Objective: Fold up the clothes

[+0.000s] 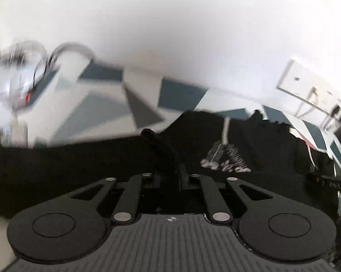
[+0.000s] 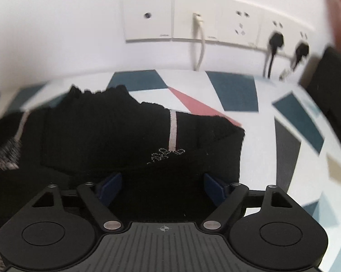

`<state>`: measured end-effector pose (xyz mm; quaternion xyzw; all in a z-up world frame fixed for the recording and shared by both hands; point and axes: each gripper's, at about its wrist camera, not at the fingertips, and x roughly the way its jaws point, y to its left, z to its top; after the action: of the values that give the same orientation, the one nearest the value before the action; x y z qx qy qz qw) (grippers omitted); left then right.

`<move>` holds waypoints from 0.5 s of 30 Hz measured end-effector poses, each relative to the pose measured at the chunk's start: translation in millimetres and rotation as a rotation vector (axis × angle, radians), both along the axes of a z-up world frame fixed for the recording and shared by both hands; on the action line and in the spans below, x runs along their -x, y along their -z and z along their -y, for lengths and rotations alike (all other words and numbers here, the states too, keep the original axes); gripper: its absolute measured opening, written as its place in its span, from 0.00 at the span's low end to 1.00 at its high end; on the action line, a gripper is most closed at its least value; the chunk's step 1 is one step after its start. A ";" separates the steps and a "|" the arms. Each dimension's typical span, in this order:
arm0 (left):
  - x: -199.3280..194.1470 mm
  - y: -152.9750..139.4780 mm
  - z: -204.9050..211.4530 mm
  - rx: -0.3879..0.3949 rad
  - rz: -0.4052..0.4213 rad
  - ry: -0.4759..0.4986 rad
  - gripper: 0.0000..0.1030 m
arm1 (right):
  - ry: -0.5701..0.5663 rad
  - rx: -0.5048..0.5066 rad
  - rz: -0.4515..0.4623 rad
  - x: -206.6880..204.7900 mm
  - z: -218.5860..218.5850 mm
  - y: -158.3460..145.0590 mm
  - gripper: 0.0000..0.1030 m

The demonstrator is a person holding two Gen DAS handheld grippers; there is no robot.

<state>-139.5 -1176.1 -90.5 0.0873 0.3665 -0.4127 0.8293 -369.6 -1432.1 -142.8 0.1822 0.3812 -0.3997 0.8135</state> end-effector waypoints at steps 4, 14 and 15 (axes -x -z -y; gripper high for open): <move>9.0 -21.4 12.4 0.061 0.082 0.042 0.10 | -0.003 0.006 0.049 3.6 3.5 -4.2 0.09; 13.6 4.3 89.2 0.052 0.042 0.149 0.10 | 0.222 -0.016 0.208 62.3 62.2 -12.4 0.07; 9.9 13.3 95.8 0.026 0.027 0.145 0.10 | 0.207 -0.024 0.205 62.6 65.8 -6.2 0.07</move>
<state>-149.4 -1271.9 -103.8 0.1085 0.3428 -0.4752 0.8030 -432.3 -1497.9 -136.5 0.2700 0.2799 -0.4562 0.8004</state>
